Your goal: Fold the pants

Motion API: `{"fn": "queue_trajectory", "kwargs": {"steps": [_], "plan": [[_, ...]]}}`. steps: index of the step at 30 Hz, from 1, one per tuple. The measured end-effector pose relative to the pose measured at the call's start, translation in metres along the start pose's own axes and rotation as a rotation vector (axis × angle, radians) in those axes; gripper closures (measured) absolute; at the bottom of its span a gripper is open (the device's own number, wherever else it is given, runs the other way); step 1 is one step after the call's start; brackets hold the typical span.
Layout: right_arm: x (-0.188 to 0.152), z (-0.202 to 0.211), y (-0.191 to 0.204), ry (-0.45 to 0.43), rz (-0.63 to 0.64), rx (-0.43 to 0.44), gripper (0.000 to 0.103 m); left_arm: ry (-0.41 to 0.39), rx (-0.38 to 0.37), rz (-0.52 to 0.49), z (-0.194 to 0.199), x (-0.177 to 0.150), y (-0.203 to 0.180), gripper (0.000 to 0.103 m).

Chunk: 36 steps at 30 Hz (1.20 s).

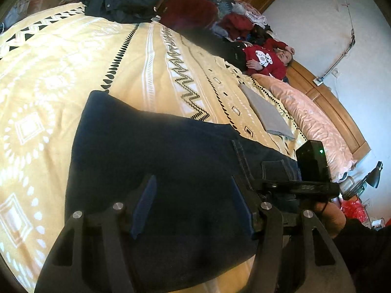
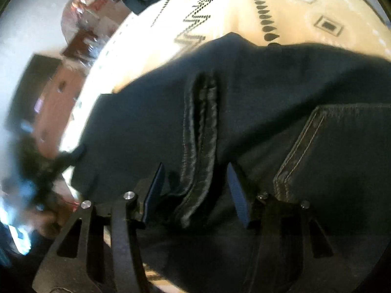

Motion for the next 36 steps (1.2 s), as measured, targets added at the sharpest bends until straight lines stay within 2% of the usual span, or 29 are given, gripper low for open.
{"fn": "queue_trajectory", "kwargs": {"steps": [2,3,4,5,6,7,11,13,16,18,20,22,24,26,28,30,32,34,35,36], "plan": [[-0.003,0.0,0.005,0.003,-0.064,0.105,0.055,-0.005,-0.002,0.014,0.001,0.002,0.004,0.04],[-0.004,-0.003,0.005,0.007,-0.063,0.109,0.055,-0.012,0.001,0.022,0.001,0.005,0.007,0.04],[-0.004,-0.008,0.005,0.012,-0.062,0.11,0.061,-0.018,0.004,0.029,0.002,0.008,0.009,0.04],[-0.005,-0.012,0.001,0.01,-0.076,0.115,0.069,-0.025,0.007,0.037,0.003,0.01,0.011,0.04],[-0.004,-0.013,-0.007,-0.004,-0.101,0.093,0.09,-0.029,0.011,0.041,0.004,0.012,0.013,0.04],[-0.005,-0.01,-0.009,-0.019,-0.123,0.1,0.092,-0.031,0.019,0.04,0.004,0.013,0.015,0.04],[-0.015,0.019,0.004,-0.114,-0.124,0.178,0.092,-0.029,0.022,0.035,0.004,0.014,0.018,0.04],[-0.025,0.026,0.007,-0.137,-0.122,0.179,0.092,-0.023,0.021,0.032,0.001,0.014,0.02,0.04],[-0.036,0.016,0.001,-0.127,-0.095,0.126,0.092,-0.011,0.033,0.023,-0.004,0.012,0.021,0.04],[-0.041,0.0,-0.002,-0.074,-0.07,0.071,0.09,-0.005,0.046,-0.007,-0.005,0.011,0.016,0.04],[-0.039,0.008,0.0,-0.06,-0.031,0.02,0.085,0.011,0.039,-0.034,-0.004,0.006,0.008,0.04],[-0.031,0.034,0.005,-0.095,0.053,-0.088,0.083,0.031,0.032,-0.063,-0.001,-0.002,0.001,0.04],[-0.017,0.055,0.019,-0.164,0.131,-0.137,0.083,0.051,0.008,-0.086,0.002,-0.014,-0.008,0.04],[0.001,0.053,0.038,-0.192,0.215,-0.116,0.083,0.085,-0.012,-0.116,0.002,-0.029,-0.013,0.04],[0.02,0.028,0.046,-0.176,0.274,-0.091,0.085,0.118,0.002,-0.122,-0.003,-0.04,-0.008,0.04],[0.033,-0.006,0.037,-0.109,0.288,-0.071,0.087,0.125,-0.019,-0.088,-0.003,-0.042,-0.001,0.04],[0.029,-0.039,0.01,0.0,0.255,-0.122,0.1,0.119,-0.02,-0.055,0.003,-0.037,0.001,0.043],[0.031,-0.028,0.007,-0.022,0.241,-0.148,0.103,0.09,-0.027,-0.04,0.013,-0.03,0.002,0.043],[0.03,-0.018,0.014,-0.047,0.268,-0.159,0.096,0.072,-0.046,-0.027,0.021,-0.026,0.002,0.042],[0.025,0.001,0.028,-0.108,0.327,-0.161,0.096,0.061,-0.053,-0.02,0.025,-0.024,0.005,0.042]]}}
Point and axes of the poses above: each gripper's, at about its wrist camera, not at the fingertips, and z roughly against the way its jaws point, y to its left, x to its top, the point moved 9 cm from there along -z, roughly the way its jaws point, and after that the axes turned 5 degrees about z, right-handed, at the moved point
